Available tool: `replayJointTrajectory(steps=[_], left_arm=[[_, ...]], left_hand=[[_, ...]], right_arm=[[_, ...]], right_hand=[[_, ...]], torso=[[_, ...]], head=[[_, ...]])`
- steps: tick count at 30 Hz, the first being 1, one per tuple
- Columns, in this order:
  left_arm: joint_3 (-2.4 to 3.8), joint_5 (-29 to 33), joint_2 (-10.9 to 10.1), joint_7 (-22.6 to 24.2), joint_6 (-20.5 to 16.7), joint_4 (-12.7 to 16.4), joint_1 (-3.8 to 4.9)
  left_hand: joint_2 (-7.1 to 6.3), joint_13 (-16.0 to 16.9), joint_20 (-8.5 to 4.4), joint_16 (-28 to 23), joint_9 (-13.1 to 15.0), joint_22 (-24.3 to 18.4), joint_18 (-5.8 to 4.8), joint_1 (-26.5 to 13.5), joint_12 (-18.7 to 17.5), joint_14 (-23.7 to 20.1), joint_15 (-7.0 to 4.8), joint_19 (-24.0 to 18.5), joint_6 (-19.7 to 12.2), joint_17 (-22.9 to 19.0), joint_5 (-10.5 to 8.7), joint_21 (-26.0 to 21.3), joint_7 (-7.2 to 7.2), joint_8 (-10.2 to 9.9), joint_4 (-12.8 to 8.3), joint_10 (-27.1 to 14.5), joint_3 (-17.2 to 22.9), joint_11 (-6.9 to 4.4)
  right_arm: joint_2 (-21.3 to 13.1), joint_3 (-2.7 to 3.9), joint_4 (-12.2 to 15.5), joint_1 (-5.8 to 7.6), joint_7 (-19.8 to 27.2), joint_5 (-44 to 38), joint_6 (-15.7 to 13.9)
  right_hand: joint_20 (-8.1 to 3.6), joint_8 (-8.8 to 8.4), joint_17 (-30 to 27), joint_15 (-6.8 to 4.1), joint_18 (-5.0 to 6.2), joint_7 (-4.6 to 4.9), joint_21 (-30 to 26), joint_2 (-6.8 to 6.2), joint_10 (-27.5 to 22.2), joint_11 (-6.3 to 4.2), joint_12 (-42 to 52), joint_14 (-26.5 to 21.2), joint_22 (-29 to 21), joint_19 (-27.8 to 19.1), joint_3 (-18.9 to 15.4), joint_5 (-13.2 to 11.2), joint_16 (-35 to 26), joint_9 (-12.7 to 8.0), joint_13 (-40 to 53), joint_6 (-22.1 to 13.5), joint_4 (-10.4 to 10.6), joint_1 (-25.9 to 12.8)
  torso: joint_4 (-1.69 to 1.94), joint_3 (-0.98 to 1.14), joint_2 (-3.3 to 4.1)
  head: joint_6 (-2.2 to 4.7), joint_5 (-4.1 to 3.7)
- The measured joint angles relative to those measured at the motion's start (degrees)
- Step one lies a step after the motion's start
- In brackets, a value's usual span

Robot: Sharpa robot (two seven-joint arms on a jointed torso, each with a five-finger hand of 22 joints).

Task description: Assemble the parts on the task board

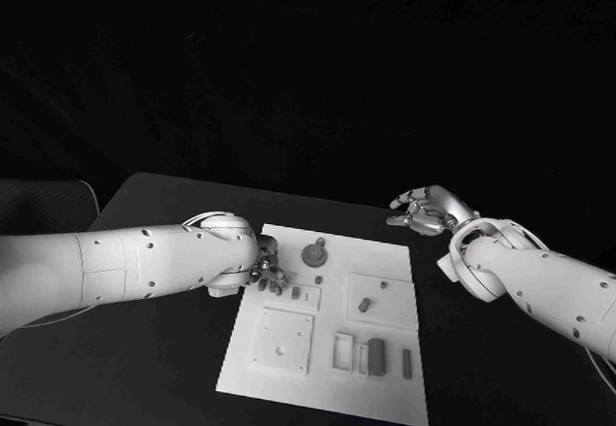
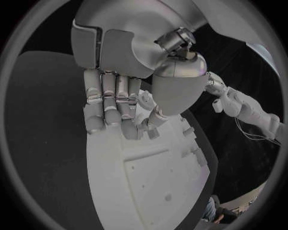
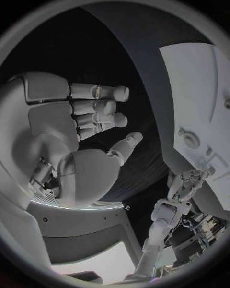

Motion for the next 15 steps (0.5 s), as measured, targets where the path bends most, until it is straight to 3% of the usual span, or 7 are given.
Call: replayJointTrajectory(steps=[15], left_arm=[[0.0,-0.16,-0.07,-0.08,0.26,-0.13,0.0]], left_hand=[[0.07,-0.01,-0.02,0.0,-0.03,-0.01,0.0,0.06,0.0,-0.14,-0.14,0.2,0.09,0.0,-0.01,-0.02,0.09,0.18,-0.01,0.08,0.01,0.08]], right_arm=[[0.02,-0.01,-0.03,-0.01,-0.02,0.0,0.02]], right_hand=[[0.01,0.0,0.0,0.01,0.0,-0.01,0.0,0.0,0.0,0.0,0.0,0.0,0.0,-0.01,0.0,0.0,0.0,-0.06,0.01,0.0,0.0,0.0]], torso=[[0.01,-0.04,0.01]], head=[[0.1,0.06]])
